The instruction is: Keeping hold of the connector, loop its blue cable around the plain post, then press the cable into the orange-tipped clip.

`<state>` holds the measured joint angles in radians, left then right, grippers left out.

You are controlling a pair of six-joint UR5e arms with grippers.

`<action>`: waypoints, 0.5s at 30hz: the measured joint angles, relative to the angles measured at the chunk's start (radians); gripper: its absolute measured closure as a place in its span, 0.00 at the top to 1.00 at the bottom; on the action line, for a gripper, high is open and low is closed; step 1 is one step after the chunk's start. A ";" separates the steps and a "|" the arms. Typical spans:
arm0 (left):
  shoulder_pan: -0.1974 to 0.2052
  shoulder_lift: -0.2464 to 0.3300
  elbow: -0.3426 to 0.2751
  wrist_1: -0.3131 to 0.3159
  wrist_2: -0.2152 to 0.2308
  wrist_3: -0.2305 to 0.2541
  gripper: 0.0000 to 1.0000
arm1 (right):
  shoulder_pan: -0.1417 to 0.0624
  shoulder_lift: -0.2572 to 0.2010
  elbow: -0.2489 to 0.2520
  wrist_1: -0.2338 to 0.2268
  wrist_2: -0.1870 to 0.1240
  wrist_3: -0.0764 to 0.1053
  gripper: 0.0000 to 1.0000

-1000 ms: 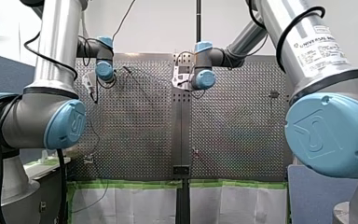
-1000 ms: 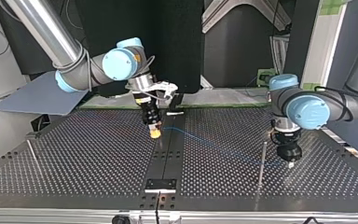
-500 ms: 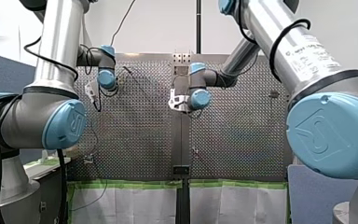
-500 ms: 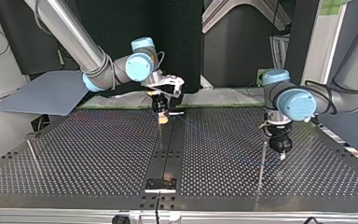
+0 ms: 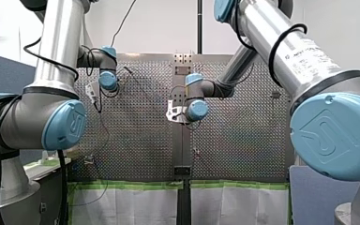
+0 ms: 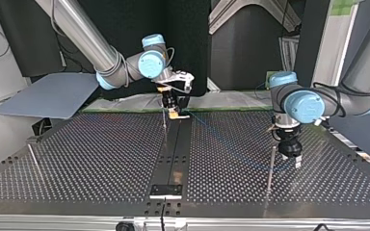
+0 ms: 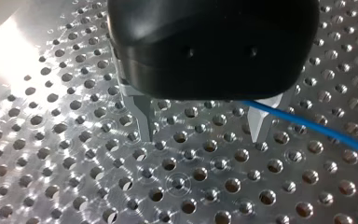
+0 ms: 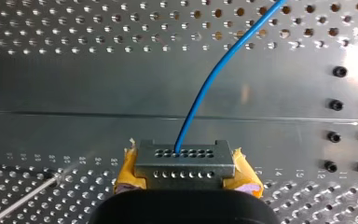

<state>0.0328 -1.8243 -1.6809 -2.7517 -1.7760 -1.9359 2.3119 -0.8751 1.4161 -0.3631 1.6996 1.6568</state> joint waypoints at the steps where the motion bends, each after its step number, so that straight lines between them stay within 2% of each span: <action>1: -0.001 0.000 0.000 0.002 -0.005 0.002 1.00 | 0.000 0.002 0.005 -0.008 0.000 0.000 0.00; 5: -0.003 0.000 0.000 0.012 -0.008 0.003 1.00 | 0.003 0.024 0.018 -0.036 -0.001 0.000 0.00; 9: -0.004 -0.002 0.000 0.015 -0.002 -0.001 1.00 | 0.008 0.057 0.020 -0.039 0.003 -0.002 0.00; 15: -0.004 -0.042 0.001 0.017 0.034 -0.015 1.00 | 0.019 0.113 0.020 -0.050 0.031 -0.001 0.00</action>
<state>0.0285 -1.8668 -1.6801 -2.7351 -1.7421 -1.9514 2.3309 -0.7618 1.4366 -0.4134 1.7302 1.6560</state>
